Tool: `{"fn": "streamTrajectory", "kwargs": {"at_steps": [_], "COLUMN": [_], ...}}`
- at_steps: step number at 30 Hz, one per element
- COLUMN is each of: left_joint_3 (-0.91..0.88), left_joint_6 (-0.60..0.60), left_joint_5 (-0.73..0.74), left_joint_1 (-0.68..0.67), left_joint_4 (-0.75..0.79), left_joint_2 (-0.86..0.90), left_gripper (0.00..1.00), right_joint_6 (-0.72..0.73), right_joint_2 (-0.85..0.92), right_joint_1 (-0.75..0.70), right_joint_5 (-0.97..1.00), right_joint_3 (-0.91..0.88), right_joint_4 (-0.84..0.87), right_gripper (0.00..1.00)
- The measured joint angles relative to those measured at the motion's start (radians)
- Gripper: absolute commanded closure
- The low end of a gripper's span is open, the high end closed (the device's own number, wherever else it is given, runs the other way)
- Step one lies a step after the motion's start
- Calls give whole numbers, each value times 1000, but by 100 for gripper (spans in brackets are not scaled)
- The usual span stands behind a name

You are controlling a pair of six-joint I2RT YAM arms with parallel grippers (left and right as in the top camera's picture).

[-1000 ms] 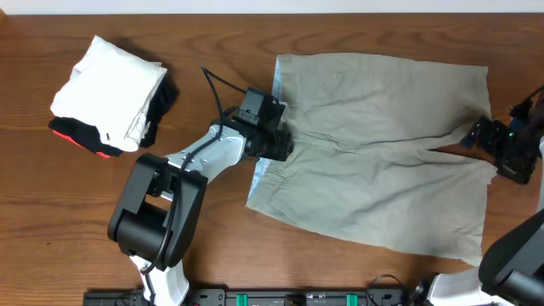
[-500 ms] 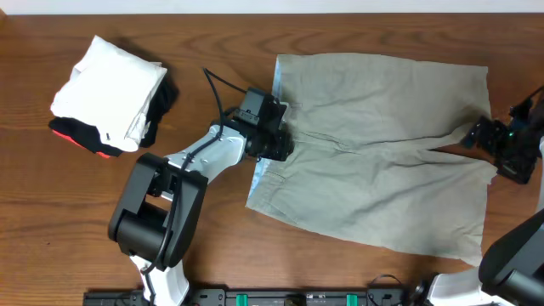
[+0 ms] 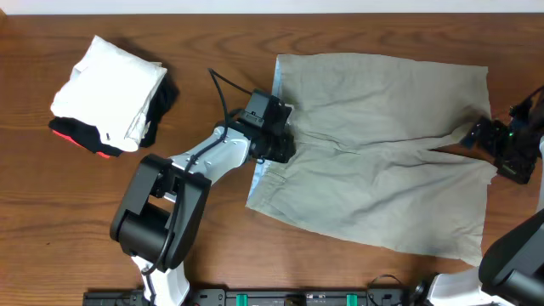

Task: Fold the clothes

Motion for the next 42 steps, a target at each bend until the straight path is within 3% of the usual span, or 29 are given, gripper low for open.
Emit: {"fn": "streamTrajectory", "kwargs": {"at_steps": [20, 33, 38, 39, 41, 42], "left_joint_3": [0, 5, 5, 5, 6, 6], "left_joint_6": [0, -1, -67, -87, -120, -137], "left_joint_5": [-40, -218, -307, -320, -337, -343], "left_joint_1": [25, 70, 73, 76, 82, 84], "left_joint_4": [-31, -92, -99, -99, -97, -96], "left_joint_2": [-48, -77, -19, -9, -8, -8], "left_gripper": [94, 94, 93, 87, 58, 52], "right_joint_6": [0, 0, 0, 0, 0, 0], "right_joint_2": [0, 0, 0, 0, 0, 0], "right_joint_1": [0, 0, 0, 0, 0, 0], "right_joint_5": [0, 0, 0, 0, 0, 0], "right_joint_3": [0, 0, 0, 0, 0, 0], "right_joint_4": [0, 0, 0, 0, 0, 0], "right_gripper": [1, 1, 1, 1, 1, 1]}}
